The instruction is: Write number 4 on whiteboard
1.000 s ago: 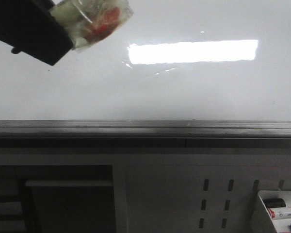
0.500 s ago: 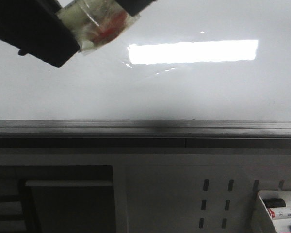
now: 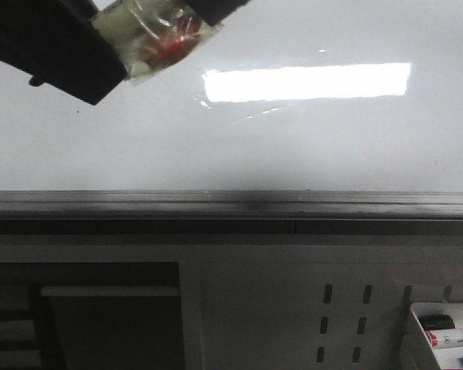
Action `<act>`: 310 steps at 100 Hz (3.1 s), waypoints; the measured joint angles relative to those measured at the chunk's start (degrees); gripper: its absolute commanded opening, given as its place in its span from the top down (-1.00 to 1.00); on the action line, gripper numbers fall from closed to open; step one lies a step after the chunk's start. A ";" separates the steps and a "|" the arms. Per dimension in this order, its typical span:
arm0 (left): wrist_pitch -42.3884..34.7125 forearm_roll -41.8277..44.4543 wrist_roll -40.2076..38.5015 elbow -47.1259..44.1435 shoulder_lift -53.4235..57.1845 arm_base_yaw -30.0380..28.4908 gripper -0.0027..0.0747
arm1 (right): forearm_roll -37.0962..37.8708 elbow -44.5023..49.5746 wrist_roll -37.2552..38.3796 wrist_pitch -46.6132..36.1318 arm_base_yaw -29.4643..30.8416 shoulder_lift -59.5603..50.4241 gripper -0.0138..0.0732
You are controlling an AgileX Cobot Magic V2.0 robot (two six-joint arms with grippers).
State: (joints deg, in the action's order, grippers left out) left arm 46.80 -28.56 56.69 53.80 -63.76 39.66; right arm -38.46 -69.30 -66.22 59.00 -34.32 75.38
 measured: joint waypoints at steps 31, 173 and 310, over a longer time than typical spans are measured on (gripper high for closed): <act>-0.09 0.98 -2.10 0.00 1.25 0.00 -0.26 | 2.96 0.00 3.44 -0.53 0.00 -1.08 0.82; -5.74 2.92 -21.33 -12.69 28.19 -21.28 -0.26 | 3.22 1.79 31.13 -5.35 13.63 -3.11 0.83; -7.48 2.82 -21.33 -12.69 28.19 -21.37 -0.26 | 13.05 1.02 36.22 -15.71 11.50 2.21 0.83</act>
State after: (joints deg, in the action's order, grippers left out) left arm 39.32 -25.73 35.36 41.11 -35.57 18.29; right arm -25.41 -68.28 -30.00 43.29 -22.82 77.59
